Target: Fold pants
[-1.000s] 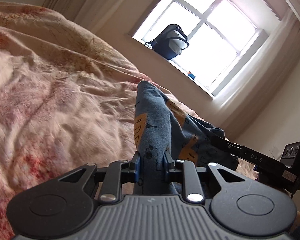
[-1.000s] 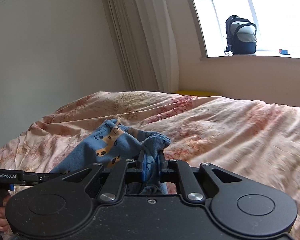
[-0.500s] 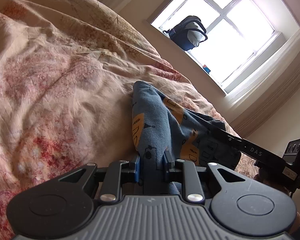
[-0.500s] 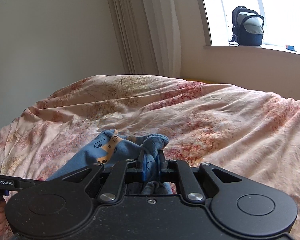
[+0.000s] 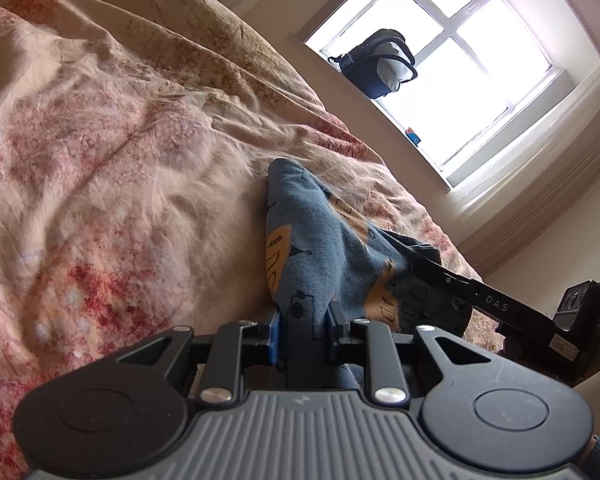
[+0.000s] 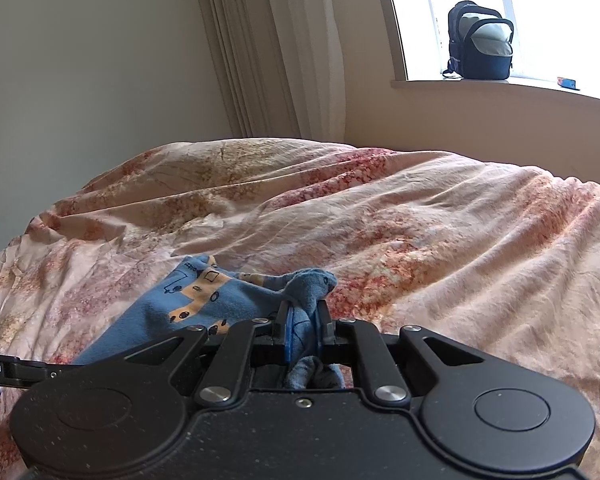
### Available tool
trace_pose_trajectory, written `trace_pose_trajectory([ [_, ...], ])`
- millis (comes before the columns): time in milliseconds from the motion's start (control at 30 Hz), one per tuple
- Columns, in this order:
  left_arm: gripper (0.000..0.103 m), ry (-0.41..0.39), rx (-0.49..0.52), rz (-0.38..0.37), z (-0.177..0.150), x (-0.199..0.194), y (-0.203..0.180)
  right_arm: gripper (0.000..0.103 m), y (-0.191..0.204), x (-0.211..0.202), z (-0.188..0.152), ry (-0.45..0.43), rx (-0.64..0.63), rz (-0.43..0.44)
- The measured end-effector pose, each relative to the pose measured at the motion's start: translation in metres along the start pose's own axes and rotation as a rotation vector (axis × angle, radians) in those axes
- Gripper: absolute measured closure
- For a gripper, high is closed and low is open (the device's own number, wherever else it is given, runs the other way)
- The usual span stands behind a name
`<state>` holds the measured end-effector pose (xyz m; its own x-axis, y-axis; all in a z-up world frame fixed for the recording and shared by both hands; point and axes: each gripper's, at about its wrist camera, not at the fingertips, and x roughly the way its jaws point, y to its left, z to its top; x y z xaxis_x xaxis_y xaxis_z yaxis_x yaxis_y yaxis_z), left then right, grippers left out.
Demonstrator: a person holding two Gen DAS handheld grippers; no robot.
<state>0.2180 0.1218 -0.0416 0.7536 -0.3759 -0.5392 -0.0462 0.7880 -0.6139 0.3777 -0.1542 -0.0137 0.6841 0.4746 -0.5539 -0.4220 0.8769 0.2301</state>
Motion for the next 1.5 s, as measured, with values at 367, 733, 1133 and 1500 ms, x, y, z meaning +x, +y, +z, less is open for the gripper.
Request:
trace_pose_trajectory([
  [367, 0.076, 0.003, -0.007, 0.001, 0.0, 0.0, 0.001, 0.09, 0.002, 0.003, -0.001, 0.0, -0.009, -0.02],
  [733, 0.039, -0.015, 0.001, 0.029, 0.005, -0.008, -0.007, 0.054, 0.007, -0.001, -0.001, -0.023, -0.029, -0.082],
  [1133, 0.0, -0.147, 0.128, 0.133, 0.01, -0.038, -0.032, 0.002, 0.021, -0.045, -0.006, -0.15, -0.052, -0.163],
  [1500, 0.0, -0.24, 0.268, 0.281, -0.006, -0.078, -0.061, 0.001, 0.058, -0.11, -0.027, -0.276, -0.1, -0.206],
])
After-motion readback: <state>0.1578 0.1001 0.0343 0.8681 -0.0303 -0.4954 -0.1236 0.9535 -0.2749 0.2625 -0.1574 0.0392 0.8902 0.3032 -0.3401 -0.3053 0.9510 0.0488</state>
